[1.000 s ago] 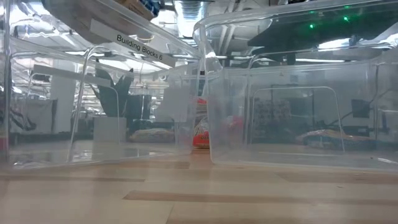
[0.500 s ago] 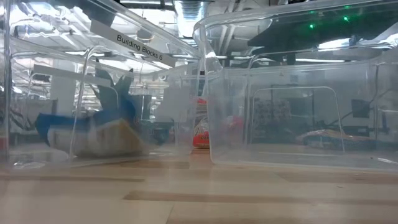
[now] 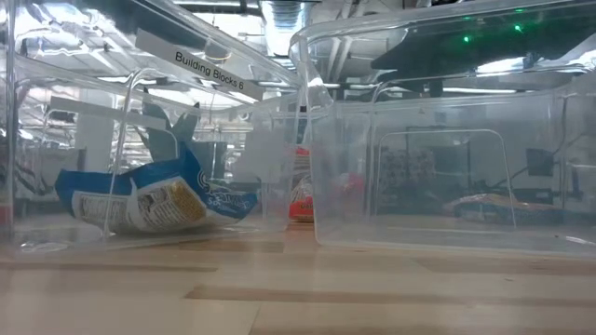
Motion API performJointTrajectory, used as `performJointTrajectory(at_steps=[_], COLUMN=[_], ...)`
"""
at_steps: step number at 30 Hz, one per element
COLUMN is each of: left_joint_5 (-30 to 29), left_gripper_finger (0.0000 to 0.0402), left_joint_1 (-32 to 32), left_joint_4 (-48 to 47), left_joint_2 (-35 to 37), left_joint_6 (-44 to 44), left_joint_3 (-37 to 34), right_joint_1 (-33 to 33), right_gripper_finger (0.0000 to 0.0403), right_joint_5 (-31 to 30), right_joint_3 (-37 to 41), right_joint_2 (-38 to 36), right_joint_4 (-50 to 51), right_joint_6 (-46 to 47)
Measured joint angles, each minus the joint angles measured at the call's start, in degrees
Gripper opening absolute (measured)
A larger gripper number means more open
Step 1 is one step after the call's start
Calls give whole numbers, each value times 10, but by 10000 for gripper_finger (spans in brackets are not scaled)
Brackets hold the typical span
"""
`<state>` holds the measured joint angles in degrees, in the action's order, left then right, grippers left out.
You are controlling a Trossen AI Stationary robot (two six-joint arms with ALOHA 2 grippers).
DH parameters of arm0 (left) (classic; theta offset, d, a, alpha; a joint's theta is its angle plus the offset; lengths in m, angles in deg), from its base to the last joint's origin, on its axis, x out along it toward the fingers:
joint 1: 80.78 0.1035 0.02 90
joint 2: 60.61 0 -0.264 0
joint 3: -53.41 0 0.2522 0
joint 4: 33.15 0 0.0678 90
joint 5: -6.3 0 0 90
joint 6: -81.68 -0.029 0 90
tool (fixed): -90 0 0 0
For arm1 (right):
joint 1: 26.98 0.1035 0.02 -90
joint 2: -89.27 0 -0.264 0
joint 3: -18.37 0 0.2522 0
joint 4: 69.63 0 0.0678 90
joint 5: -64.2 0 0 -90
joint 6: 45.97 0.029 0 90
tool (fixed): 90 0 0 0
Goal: Sort Maruchan noodles
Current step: Put the blue noodle pack into the bottom left transparent bin
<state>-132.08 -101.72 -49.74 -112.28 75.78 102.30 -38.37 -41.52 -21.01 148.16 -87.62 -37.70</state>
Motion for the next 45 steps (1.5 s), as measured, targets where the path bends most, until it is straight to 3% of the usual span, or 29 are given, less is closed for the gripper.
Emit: performJointTrajectory(at_steps=[4, 10, 14, 16, 20, 25, 33, 45], left_joint_5=[48, 264, 317, 319, 321, 331, 331, 331], left_gripper_finger=[146, 146, 146, 146, 146, 146, 146, 146], left_joint_1=[66, 172, 211, 218, 219, 218, 218, 218], left_joint_4=[31, 121, 136, 135, 134, 133, 129, 126], left_joint_2=[44, 132, 166, 171, 172, 168, 168, 168], left_joint_6=[19, 19, 32, 41, 51, 52, 53, 53], left_joint_3=[-45, -124, -146, -146, -146, -146, -146, -146], right_joint_1=[0, 1, -9, -20, -53, -100, -137, -193], right_gripper_finger=[265, 265, 265, 265, 265, 265, 265, 265], right_joint_5=[-47, -141, -258, -279, -252, -136, -41, -53], right_joint_3=[0, -1, -39, -62, -84, -84, -70, -72], right_joint_2=[0, -14, -37, -39, -27, 11, 96, 191], right_joint_4=[7, 62, 269, 397, 593, 721, 681, 665], right_joint_6=[18, 54, 141, 211, 333, 399, 365, 314])
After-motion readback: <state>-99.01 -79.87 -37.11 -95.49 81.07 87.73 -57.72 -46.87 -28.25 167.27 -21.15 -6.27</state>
